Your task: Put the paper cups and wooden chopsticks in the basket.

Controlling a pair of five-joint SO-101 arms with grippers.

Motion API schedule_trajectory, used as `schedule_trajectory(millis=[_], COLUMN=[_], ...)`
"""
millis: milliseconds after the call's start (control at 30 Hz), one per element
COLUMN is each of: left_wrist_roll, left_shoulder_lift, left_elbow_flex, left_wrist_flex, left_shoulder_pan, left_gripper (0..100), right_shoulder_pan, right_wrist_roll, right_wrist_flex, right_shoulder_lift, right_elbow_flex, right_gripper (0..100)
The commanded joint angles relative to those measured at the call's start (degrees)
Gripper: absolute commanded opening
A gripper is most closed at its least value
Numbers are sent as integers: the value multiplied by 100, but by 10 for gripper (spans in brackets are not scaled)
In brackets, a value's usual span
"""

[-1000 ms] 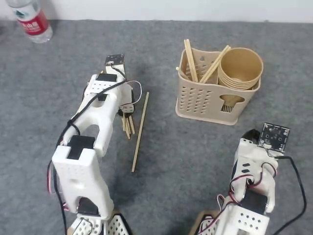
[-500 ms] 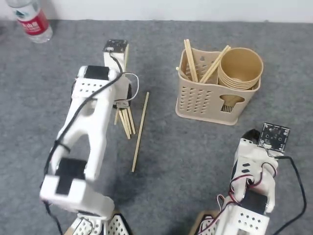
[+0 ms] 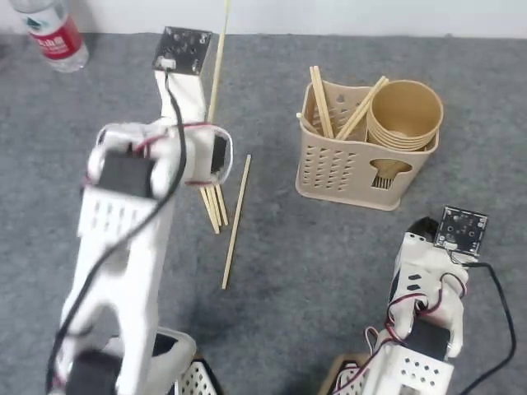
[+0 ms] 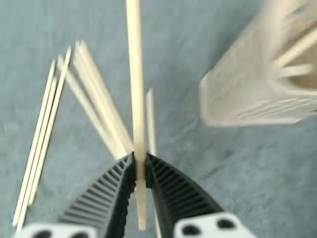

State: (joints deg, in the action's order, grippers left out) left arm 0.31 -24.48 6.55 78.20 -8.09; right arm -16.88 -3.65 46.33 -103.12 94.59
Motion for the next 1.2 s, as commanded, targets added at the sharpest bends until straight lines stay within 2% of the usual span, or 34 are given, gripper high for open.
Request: schedule_trajectory(millis=[0,100,267,400,533,733,1000,1167], left_wrist_roll=[290,316,316,255,237,237,220,-440], left_shoulder_lift=[-1767,-3174,-5134,-5354,-4923,-3780,-1336,185], left_elbow_flex=[752,2211,4479,4866,4892,4875,4813,4154], left_wrist_flex=[-949,-2198,-4352,-5037,-5635,-7314,-9398,-10224], left_shoulder_pan=[-712,-1029,-1064,-1169,-1609,-2215,-2303,-2198], left_gripper=[9,9,9,10,10,10,11,11], right_shoulder_pan=[31,31,40,48,48,48,48,48], right_wrist_roll=[-88,-88,-88,-88,-88,-88,-88,-88], right_wrist_flex=[-92,-92,-92,-92,-92,-92,-154,-154], right_shoulder_lift=[-57,-57,-57,-57,-57,-57,-57,-57], right_elbow_flex=[-18,-18,-18,-18,-18,-18,26,26], right_gripper=[8,8,8,8,8,8,8,8])
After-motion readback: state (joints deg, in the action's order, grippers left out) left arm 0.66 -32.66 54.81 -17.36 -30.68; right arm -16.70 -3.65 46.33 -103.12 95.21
